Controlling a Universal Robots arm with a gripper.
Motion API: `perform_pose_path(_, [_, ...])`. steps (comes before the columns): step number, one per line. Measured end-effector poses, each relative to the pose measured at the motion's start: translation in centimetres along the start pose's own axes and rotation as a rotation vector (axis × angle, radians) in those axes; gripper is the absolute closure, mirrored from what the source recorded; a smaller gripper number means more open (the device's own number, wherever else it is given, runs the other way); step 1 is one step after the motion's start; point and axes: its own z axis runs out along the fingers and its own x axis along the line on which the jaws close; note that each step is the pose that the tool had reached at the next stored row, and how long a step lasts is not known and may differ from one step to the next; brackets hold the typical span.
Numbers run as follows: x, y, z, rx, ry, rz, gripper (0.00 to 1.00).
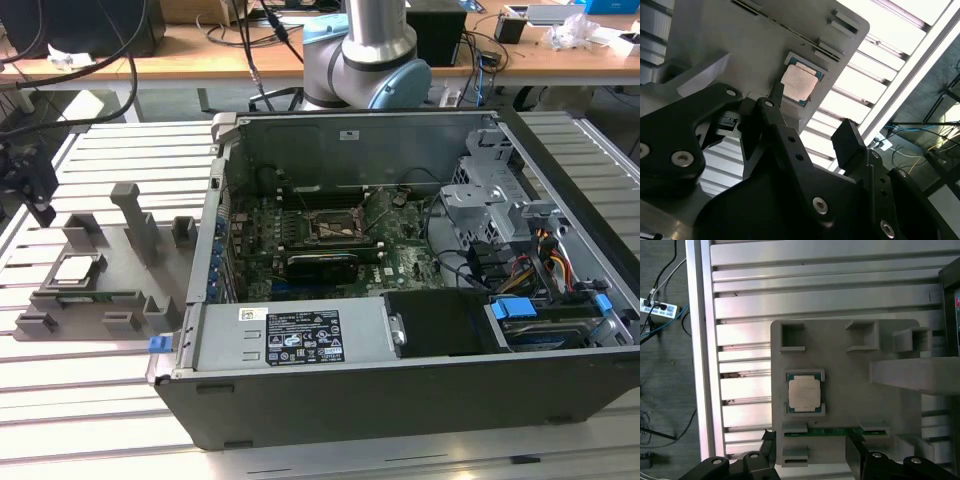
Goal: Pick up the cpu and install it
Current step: 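Pick up the cpu and move it towards the insertion slot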
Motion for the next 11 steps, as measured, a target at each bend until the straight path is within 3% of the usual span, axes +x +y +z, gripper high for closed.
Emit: perform_pose_path(11, [0.01,-0.01,0.77,0.0,0.0,0.0,0.34])
